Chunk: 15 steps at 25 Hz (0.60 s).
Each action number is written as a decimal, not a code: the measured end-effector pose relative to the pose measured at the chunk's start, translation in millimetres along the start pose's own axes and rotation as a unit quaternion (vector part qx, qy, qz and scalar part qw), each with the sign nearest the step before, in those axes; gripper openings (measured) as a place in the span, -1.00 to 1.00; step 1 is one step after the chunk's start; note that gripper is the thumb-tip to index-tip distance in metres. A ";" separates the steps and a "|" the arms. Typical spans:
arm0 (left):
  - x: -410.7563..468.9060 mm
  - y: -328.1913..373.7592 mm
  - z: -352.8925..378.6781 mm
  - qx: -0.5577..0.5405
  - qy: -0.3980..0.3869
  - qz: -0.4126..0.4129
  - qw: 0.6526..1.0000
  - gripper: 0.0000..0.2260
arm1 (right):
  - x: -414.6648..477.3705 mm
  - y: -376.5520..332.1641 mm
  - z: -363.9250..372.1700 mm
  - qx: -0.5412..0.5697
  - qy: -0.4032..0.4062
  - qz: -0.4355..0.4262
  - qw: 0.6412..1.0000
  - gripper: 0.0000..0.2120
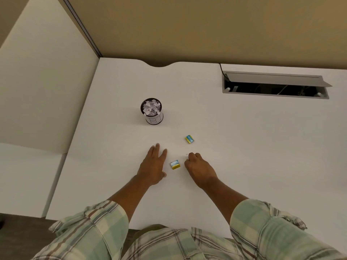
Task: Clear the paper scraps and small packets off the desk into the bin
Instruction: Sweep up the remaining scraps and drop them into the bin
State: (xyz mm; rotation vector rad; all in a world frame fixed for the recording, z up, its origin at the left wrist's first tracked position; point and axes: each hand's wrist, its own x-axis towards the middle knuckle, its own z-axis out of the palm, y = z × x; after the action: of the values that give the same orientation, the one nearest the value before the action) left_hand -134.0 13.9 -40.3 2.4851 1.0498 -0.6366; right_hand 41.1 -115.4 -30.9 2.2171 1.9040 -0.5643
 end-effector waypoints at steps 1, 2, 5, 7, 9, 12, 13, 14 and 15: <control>-0.6 -1.4 0.2 0.013 -0.011 0.005 1.000 0.02 | 0.7 -0.3 -0.4 0.001 0.001 0.002 1.000 -0.78; -1.0 -2.8 0.3 0.026 -0.021 0.011 0.999 0.09 | 1.2 -0.1 -0.7 0.006 0.002 0.007 1.000 -0.78; -2.6 -5.4 -0.5 0.056 -0.029 0.025 0.998 0.18 | 6.1 0.4 -2.0 0.040 0.004 0.051 0.998 -0.79; -2.9 -4.6 -0.8 0.057 -0.022 0.027 0.998 0.18 | 14.2 1.6 -4.1 0.077 0.001 0.083 0.994 -0.78; -3.7 -3.4 -1.3 0.050 -0.017 0.027 0.998 0.18 | 23.3 5.9 -7.7 0.122 0.001 0.122 0.985 -0.76; -6.9 -4.7 -2.1 0.039 -0.007 0.032 0.999 0.16 | 31.2 18.3 -15.2 0.286 0.033 0.235 0.929 -0.76; -8.0 -5.3 -2.4 0.036 -0.005 0.035 0.999 0.16 | 32.5 23.3 -18.4 0.379 0.044 0.277 0.882 -0.79; -8.6 -5.7 -2.9 0.033 -0.004 0.036 0.999 0.15 | 32.5 27.0 -23.1 0.473 0.055 0.314 0.822 -0.81; -9.0 -6.2 -3.7 0.031 -0.003 0.037 0.999 0.15 | 32.4 29.3 -30.1 0.551 0.061 0.337 0.761 -0.84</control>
State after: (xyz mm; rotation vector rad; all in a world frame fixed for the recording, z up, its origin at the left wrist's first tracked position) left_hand -143.2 14.6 -33.4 2.5613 0.9451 -0.6632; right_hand 78.8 -79.9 -19.4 3.3550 0.5444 -1.6919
